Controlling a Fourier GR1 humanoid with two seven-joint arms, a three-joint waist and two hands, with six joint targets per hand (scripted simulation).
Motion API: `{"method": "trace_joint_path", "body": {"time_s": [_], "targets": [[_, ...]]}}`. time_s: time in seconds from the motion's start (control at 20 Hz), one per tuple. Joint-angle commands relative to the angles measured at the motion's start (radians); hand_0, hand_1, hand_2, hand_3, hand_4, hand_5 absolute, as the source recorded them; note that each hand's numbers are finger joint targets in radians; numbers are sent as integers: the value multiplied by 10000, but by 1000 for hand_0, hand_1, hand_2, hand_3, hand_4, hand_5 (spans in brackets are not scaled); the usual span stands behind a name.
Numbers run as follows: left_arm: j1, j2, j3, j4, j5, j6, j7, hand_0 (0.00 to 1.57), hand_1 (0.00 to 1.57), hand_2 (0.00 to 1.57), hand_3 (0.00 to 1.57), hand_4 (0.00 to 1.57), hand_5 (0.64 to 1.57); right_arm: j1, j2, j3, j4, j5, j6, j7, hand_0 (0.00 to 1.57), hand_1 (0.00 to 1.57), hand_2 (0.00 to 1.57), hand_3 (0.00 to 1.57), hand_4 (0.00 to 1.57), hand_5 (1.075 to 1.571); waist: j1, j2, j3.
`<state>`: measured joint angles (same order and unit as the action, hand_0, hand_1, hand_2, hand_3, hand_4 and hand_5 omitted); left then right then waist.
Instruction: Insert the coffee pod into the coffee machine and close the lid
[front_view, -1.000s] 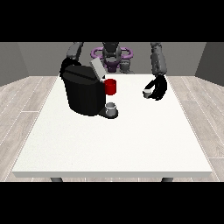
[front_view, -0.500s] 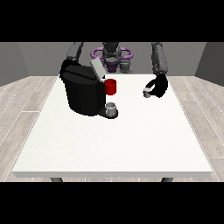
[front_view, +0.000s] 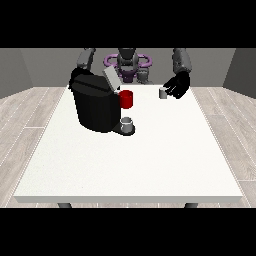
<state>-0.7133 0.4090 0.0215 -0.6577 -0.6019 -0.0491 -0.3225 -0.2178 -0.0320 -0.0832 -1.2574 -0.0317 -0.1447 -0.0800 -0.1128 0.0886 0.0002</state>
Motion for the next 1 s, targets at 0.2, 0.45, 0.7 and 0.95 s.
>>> {"method": "trace_joint_path", "body": {"time_s": [0.2,0.45,0.7,0.95], "targets": [[-1325,-184,-41,-608,-157,-606,673,1255,1255,1332,1288,556,1571,-185,306,548,627,123,-283,-864,0,0,0,0,468,1571,-115,259,2],[-1833,116,617,-124,46,-511,1030,1272,1272,1342,1293,548,1571,-183,223,755,-309,195,222,-349,0,0,0,0,476,1571,-1068,495,-4],[-3120,826,908,-120,-15,-819,1434,1017,1017,1206,1226,503,1571,-687,236,948,-685,68,199,13,0,0,0,0,504,1571,-1489,744,-2],[-3750,659,1182,58,111,-711,1820,1239,1239,1262,1198,476,1571,-1357,90,838,-813,260,-70,314,0,0,0,0,492,1571,-1648,1388,-3]]}}
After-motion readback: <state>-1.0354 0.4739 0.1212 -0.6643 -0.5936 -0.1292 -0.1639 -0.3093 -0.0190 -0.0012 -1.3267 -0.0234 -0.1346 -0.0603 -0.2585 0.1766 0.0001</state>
